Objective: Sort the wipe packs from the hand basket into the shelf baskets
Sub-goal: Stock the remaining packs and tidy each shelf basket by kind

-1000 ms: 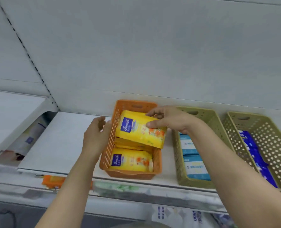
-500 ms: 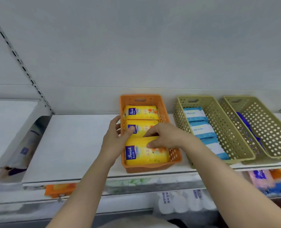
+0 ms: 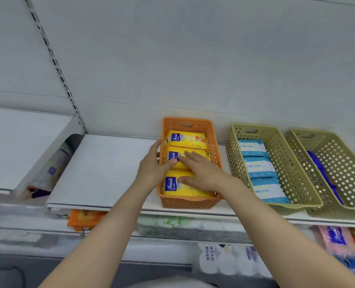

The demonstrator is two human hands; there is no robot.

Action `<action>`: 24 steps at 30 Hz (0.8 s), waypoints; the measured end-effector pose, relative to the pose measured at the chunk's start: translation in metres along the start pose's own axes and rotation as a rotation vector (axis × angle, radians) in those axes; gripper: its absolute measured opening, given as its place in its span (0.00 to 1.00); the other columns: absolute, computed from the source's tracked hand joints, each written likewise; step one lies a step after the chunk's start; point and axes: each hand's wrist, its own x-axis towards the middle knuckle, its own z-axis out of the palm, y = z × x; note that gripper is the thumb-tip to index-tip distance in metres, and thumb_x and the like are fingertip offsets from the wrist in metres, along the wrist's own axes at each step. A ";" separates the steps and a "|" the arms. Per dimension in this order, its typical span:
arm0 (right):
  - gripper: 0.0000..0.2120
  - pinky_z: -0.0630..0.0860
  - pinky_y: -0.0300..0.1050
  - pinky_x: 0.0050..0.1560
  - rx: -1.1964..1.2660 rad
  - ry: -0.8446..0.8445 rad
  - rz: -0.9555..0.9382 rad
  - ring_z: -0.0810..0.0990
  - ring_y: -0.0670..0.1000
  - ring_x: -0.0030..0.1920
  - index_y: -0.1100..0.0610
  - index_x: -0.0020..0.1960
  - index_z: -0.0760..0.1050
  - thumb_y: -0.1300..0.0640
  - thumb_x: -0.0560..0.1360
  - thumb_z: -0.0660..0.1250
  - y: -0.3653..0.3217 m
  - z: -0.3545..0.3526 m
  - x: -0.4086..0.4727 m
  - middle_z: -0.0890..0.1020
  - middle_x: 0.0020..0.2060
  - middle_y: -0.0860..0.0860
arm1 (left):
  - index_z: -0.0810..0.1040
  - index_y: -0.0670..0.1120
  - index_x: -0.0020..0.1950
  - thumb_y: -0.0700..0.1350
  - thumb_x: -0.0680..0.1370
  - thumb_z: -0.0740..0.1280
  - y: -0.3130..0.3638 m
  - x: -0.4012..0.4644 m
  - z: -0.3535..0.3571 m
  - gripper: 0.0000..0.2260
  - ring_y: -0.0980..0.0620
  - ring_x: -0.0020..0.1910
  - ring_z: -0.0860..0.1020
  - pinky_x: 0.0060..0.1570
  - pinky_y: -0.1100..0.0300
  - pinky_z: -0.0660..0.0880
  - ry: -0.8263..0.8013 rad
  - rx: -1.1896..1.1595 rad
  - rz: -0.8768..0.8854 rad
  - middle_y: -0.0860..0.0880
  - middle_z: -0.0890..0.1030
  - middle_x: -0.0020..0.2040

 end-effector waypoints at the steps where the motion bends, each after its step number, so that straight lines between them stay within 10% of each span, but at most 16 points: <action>1: 0.38 0.51 0.56 0.78 -0.004 -0.005 0.000 0.46 0.52 0.79 0.44 0.80 0.48 0.38 0.77 0.63 0.000 -0.001 0.000 0.49 0.80 0.48 | 0.61 0.57 0.76 0.56 0.74 0.72 0.002 -0.002 0.000 0.33 0.55 0.53 0.77 0.38 0.66 0.74 0.009 0.033 -0.002 0.50 0.75 0.68; 7: 0.30 0.58 0.52 0.76 -0.063 0.047 -0.039 0.58 0.54 0.77 0.49 0.77 0.62 0.41 0.78 0.63 -0.005 -0.027 -0.001 0.61 0.78 0.52 | 0.62 0.50 0.76 0.59 0.78 0.65 0.019 -0.026 -0.011 0.30 0.46 0.68 0.72 0.63 0.48 0.73 0.146 0.237 -0.038 0.46 0.71 0.72; 13: 0.23 0.62 0.50 0.72 -0.120 0.273 -0.231 0.66 0.55 0.72 0.54 0.71 0.72 0.47 0.78 0.65 -0.045 -0.070 -0.008 0.72 0.70 0.54 | 0.69 0.50 0.73 0.55 0.80 0.64 0.031 -0.066 -0.071 0.22 0.47 0.68 0.70 0.61 0.58 0.66 0.339 0.466 0.078 0.48 0.72 0.71; 24: 0.20 0.66 0.47 0.66 -0.062 0.524 -0.656 0.62 0.51 0.73 0.52 0.70 0.72 0.49 0.80 0.63 -0.258 -0.047 -0.026 0.70 0.72 0.50 | 0.68 0.48 0.74 0.48 0.79 0.66 -0.024 -0.222 -0.253 0.23 0.45 0.71 0.66 0.67 0.47 0.67 0.736 0.806 0.078 0.45 0.69 0.72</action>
